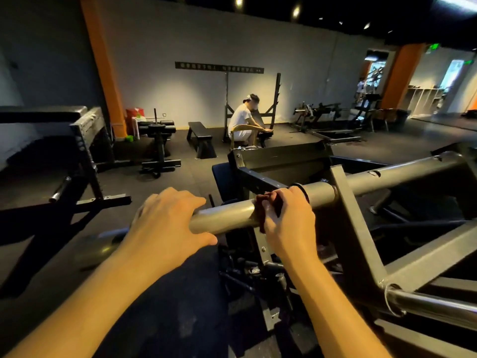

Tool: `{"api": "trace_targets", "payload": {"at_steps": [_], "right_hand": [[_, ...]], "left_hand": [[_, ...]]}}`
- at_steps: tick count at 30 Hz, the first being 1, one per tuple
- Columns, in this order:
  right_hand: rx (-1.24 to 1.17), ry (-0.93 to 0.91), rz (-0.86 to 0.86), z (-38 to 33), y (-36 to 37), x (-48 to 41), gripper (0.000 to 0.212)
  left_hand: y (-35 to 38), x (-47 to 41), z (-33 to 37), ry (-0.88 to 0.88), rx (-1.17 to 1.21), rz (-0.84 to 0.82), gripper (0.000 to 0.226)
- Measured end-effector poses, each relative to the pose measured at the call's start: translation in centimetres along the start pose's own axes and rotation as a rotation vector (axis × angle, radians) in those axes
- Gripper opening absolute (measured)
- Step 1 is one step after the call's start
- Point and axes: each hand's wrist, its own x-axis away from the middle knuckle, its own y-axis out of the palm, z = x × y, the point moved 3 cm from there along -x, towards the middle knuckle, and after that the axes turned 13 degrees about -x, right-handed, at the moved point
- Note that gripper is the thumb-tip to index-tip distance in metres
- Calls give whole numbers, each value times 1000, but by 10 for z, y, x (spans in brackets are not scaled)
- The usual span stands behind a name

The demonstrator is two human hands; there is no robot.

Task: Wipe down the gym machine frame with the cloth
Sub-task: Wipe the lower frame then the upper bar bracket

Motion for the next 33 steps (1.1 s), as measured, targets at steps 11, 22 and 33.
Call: {"api": "trace_targets", "payload": {"at_steps": [11,22,33], "right_hand": [[231,79,46,10,-24,-31,20],[285,-79,-92,-7,13,-30,22],[349,-104,-78,-14,26,-35,25]], "left_hand": [[-3,32,-34,-121,35,-22,70],[6,0,-45,-9,158,-68,49],[19,-35,-29,140,227,37,41]]}}
